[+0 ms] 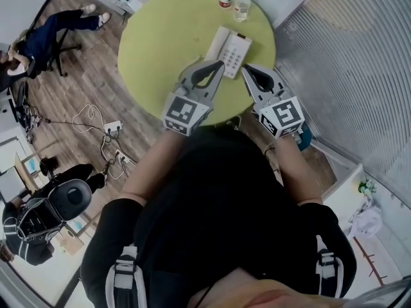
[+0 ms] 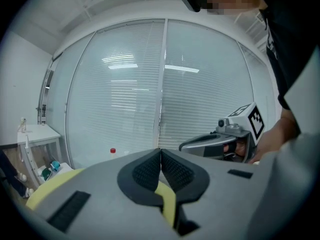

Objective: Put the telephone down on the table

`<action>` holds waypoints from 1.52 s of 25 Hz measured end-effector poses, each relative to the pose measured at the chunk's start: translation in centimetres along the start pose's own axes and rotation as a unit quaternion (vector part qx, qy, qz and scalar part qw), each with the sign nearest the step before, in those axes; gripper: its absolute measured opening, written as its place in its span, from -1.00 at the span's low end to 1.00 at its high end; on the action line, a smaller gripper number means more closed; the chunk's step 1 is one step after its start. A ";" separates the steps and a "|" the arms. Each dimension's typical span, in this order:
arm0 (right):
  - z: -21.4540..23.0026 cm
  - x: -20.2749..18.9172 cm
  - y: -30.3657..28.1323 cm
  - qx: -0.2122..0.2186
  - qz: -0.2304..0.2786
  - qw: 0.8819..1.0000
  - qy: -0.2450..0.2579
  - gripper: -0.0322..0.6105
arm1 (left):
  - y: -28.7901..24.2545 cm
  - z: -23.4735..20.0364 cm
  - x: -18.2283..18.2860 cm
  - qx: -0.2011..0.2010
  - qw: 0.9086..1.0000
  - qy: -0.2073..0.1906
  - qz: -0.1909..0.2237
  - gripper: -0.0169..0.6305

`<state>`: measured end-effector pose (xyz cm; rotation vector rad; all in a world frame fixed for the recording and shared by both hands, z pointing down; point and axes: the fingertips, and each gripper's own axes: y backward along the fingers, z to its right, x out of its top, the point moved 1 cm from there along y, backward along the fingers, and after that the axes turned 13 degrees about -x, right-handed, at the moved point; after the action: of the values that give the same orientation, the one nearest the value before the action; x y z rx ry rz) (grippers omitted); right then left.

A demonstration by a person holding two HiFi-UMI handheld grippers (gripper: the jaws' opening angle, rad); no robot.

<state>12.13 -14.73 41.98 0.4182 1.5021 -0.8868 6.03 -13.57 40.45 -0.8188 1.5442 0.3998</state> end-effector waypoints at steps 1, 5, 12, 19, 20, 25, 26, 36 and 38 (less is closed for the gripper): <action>0.4 -0.2 -0.9 -0.005 -0.003 1.000 -0.003 -0.85 | -0.5 -1.0 -0.5 -0.004 1.000 0.004 -0.005 -0.91; 1.0 -1.1 -2.5 -0.027 -0.013 1.000 -0.008 -0.84 | -1.5 -2.6 -2.0 -0.018 1.000 0.017 -0.019 -0.91; 2.0 -3.6 -5.2 -0.060 -0.034 0.998 -0.005 -0.85 | -3.6 -4.8 -5.0 -0.039 0.997 0.035 -0.049 -0.91; 2.9 -6.6 -7.9 -0.073 -0.063 0.995 -0.012 -0.84 | -5.7 -7.6 -9.2 -0.043 0.993 0.061 -0.088 -0.91; 3.0 -7.1 -8.2 -0.075 -0.067 0.995 -0.014 -0.84 | -6.0 -8.0 -9.9 -0.042 0.993 0.061 -0.097 -0.91; 3.4 -9.9 -9.5 -0.085 -0.096 0.991 -0.040 -0.84 | -7.1 -9.8 -14.4 -0.037 0.985 0.073 -0.152 -0.90; 3.3 -10.3 -9.8 -0.086 -0.101 0.990 -0.044 -0.84 | -7.2 -10.1 -15.1 -0.035 0.984 0.078 -0.158 -0.90; 3.3 -14.0 -11.7 -0.085 -0.138 0.985 -0.061 -0.84 | -8.8 -12.5 -20.8 -0.010 0.968 0.117 -0.223 -0.70; 3.3 -14.4 -11.7 -0.088 -0.142 0.984 -0.063 -0.84 | -9.1 -12.8 -21.7 -0.002 0.964 0.126 -0.234 -0.60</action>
<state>8.13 -21.05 59.29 0.0171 1.5297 -0.9728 2.44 -22.82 65.35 -1.2367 1.5179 -0.0508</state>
